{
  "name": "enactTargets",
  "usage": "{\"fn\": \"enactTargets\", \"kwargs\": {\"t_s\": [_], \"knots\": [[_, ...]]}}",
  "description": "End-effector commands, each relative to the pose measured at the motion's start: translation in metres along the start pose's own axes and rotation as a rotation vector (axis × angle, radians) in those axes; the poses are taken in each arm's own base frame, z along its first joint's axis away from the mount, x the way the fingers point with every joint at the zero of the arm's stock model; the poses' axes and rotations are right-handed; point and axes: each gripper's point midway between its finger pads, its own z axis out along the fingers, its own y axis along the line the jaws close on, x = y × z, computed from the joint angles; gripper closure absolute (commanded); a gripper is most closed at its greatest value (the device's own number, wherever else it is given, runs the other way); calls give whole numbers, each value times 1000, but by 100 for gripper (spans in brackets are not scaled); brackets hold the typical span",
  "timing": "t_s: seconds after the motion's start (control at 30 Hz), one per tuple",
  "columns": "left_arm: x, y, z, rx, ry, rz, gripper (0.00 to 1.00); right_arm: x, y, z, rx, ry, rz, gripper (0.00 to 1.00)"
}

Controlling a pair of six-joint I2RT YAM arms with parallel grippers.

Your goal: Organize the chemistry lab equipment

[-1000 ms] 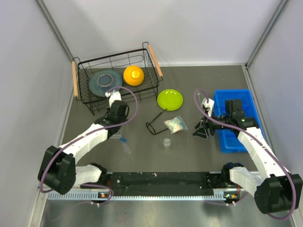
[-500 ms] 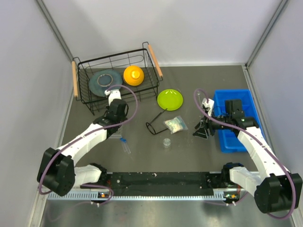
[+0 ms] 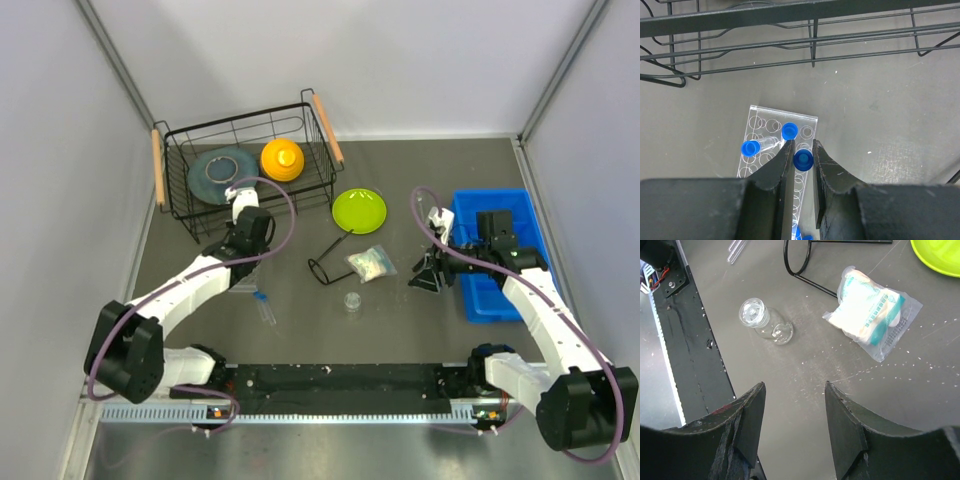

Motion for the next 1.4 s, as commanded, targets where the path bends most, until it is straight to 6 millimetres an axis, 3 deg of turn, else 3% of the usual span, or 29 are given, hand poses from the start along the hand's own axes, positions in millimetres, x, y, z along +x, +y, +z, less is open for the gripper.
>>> {"fn": "enactTargets", "kwargs": {"t_s": [0.0, 0.7, 1.1, 1.37], "knots": [[-22, -5, 3, -3, -57, -29, 93, -21, -3, -6, 5, -45, -67, 49], [10, 1, 12, -26, -6, -36, 91, -22, -5, -9, 13, -54, -57, 48], [16, 4, 8, -18, 0, -55, 66, -22, -6, -10, 15, -59, -50, 49], [3, 5, -13, 22, -21, -97, 52, -22, -5, -10, 7, -62, -53, 48]]}}
